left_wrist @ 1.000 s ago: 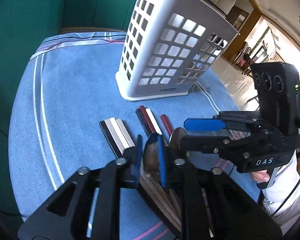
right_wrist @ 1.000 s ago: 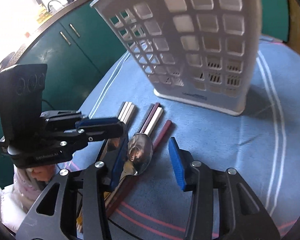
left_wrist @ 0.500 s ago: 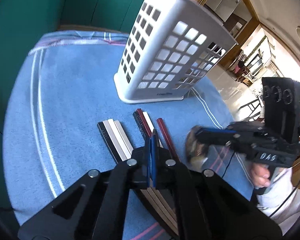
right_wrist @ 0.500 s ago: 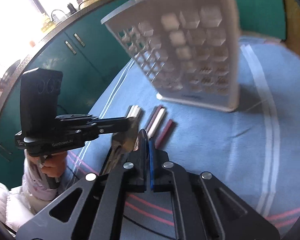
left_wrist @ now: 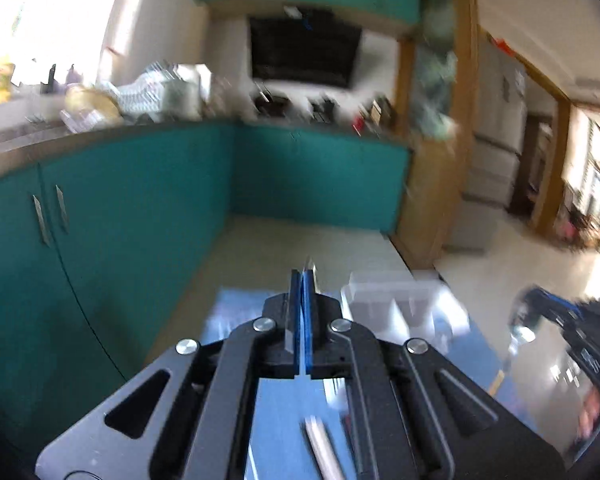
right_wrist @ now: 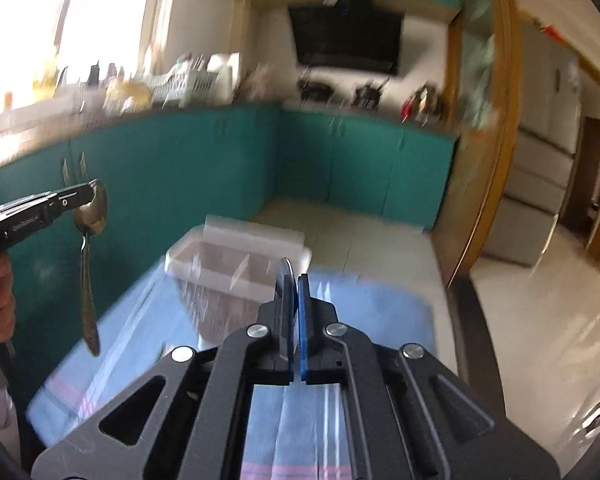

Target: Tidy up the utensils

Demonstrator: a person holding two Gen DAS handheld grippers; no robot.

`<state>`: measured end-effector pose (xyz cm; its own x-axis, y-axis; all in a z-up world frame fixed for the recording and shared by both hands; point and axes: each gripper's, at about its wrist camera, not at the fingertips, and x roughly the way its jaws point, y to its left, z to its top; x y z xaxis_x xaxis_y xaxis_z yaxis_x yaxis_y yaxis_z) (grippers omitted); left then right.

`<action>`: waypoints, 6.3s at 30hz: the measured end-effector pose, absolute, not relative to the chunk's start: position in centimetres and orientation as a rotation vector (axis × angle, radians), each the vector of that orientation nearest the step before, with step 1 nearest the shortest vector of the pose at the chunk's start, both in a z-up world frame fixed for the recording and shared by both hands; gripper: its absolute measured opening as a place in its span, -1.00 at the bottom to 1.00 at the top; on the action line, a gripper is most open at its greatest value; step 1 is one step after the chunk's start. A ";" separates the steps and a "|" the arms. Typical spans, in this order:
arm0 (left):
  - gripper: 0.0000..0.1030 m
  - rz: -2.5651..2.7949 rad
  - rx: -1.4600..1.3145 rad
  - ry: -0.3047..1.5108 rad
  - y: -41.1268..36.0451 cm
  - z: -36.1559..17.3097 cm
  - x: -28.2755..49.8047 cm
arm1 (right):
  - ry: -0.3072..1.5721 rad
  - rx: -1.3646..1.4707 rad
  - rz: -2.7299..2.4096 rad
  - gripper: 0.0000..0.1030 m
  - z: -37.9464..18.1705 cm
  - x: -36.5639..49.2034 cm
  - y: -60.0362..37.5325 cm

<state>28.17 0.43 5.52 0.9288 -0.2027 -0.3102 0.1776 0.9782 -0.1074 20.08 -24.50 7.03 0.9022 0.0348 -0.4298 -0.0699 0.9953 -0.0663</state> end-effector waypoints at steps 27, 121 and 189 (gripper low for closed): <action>-0.74 0.056 0.029 0.383 -5.7 2.8 37.0 | 0.287 -0.102 -0.140 -0.43 4.7 29.3 -23.0; -0.98 0.007 0.294 0.301 -10.6 6.3 36.0 | 0.696 0.184 0.005 -0.12 -8.6 16.3 -26.1; -0.66 -0.292 0.064 1.008 -4.2 -13.0 30.1 | 0.986 -0.051 0.027 -0.02 -11.8 23.3 -20.0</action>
